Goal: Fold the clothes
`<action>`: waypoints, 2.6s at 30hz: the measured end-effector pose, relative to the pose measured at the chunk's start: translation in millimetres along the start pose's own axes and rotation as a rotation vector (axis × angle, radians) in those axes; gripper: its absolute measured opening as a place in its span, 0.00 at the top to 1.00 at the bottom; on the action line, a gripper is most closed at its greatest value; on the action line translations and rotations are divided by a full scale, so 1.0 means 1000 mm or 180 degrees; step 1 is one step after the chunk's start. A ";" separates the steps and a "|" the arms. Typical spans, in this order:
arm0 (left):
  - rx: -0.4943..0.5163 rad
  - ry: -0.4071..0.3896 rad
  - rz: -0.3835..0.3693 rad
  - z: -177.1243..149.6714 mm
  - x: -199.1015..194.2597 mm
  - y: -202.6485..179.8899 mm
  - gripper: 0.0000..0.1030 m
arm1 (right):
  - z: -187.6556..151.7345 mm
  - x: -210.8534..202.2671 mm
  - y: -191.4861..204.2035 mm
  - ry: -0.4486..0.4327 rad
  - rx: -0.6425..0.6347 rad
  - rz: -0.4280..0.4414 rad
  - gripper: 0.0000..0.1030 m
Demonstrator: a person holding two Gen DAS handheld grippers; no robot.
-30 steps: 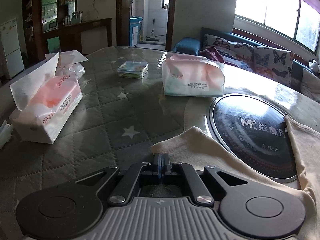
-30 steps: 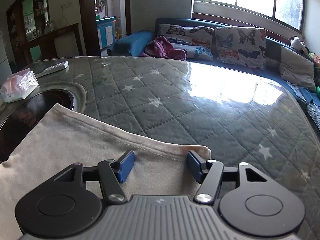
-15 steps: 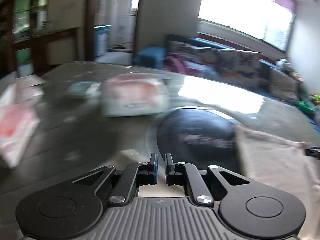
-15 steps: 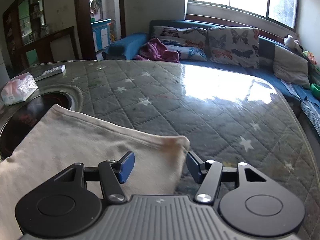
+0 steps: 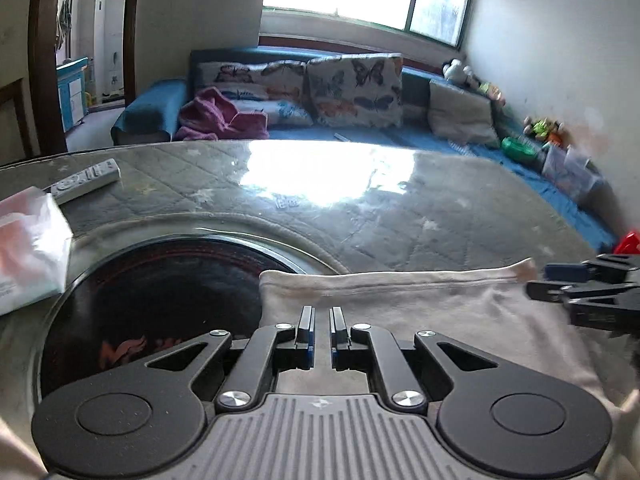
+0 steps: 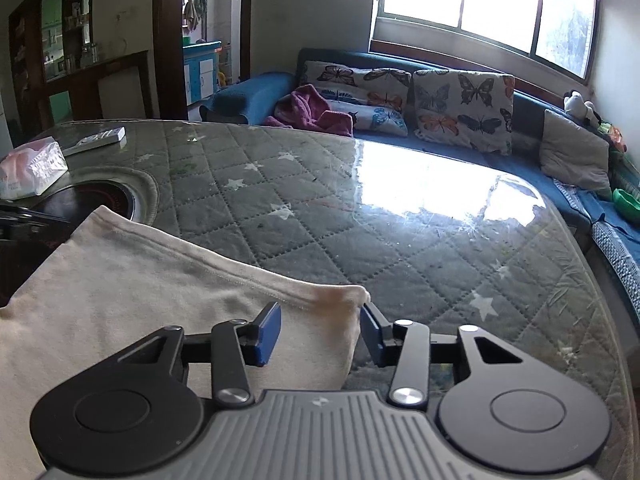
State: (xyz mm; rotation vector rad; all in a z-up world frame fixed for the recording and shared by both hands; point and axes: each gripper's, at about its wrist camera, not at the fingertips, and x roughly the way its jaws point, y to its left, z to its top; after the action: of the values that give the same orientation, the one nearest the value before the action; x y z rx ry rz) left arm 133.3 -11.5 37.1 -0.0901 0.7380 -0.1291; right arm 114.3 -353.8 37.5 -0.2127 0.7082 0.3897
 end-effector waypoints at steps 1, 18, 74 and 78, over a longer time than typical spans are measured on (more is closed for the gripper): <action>0.0009 0.0024 0.0010 0.001 0.006 -0.001 0.92 | 0.000 0.000 0.000 0.0000 -0.0006 0.0001 0.61; 0.0074 0.0080 0.0283 0.010 0.033 0.006 0.92 | 0.008 0.012 -0.013 0.0043 0.0049 0.0092 0.65; 0.0768 -0.0052 -0.0501 -0.120 -0.093 -0.098 0.79 | -0.137 -0.190 0.019 0.0182 -0.0299 0.0488 0.54; 0.0901 -0.0061 -0.0703 -0.122 -0.098 -0.118 0.79 | -0.148 -0.198 -0.013 0.0203 0.0050 -0.0021 0.54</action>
State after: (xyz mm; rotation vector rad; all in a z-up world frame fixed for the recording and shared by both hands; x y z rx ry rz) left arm -30.7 -118.1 27.6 0.0974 0.6828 -0.4412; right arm -104.8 -467.7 60.8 -0.2133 0.7729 0.3724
